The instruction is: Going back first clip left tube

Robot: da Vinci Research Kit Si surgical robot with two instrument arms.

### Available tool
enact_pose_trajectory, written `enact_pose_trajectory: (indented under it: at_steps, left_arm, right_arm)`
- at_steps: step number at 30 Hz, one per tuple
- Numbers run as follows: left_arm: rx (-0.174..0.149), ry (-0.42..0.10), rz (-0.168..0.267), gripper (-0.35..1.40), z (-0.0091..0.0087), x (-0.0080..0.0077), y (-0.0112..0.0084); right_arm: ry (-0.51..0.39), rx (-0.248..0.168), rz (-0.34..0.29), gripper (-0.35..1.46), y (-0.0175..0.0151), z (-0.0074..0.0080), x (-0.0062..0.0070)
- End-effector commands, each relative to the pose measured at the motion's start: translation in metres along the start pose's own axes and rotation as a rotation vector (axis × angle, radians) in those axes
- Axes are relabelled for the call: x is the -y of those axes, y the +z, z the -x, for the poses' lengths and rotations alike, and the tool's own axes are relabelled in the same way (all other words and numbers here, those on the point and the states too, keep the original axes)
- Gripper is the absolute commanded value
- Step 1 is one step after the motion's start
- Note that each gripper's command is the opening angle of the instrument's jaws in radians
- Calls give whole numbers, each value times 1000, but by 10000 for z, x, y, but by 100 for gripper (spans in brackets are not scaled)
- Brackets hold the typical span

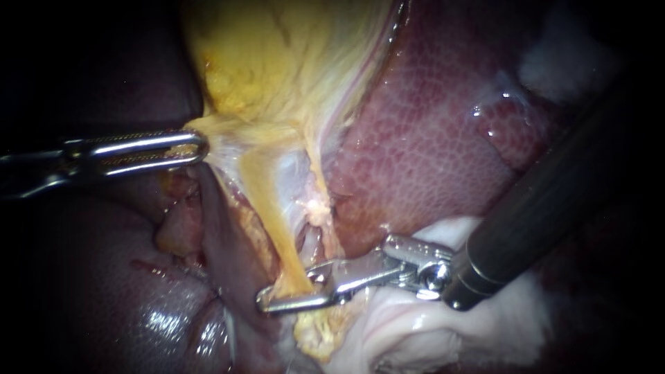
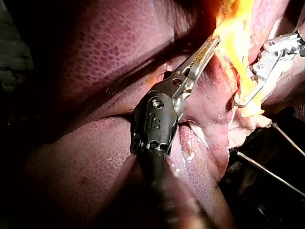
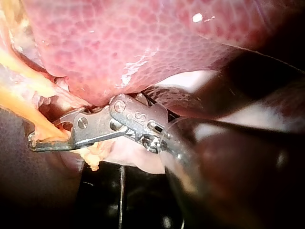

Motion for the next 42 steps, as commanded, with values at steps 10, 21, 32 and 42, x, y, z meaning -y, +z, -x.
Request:
enact_pose_trajectory:
  at_steps: [10, 21, 32, 42]
  left_arm:
    - [1, 0, 3, -35, 0, 5, -1]
    - [1, -1, 6, -35, 1, 9, -3]
    - [2, 0, 7, -35, -1, 9, -3]
    - [4, 2, 13, -35, -5, 10, 1]
  right_arm:
    - [-2, -19, 44, 44, 3, -8, 2]
    - [-104, -59, 164, 60, -47, -46, 16]
    - [-147, -59, 189, 60, -115, -70, 59]
    - [-229, -30, 284, 60, -175, -122, 107]
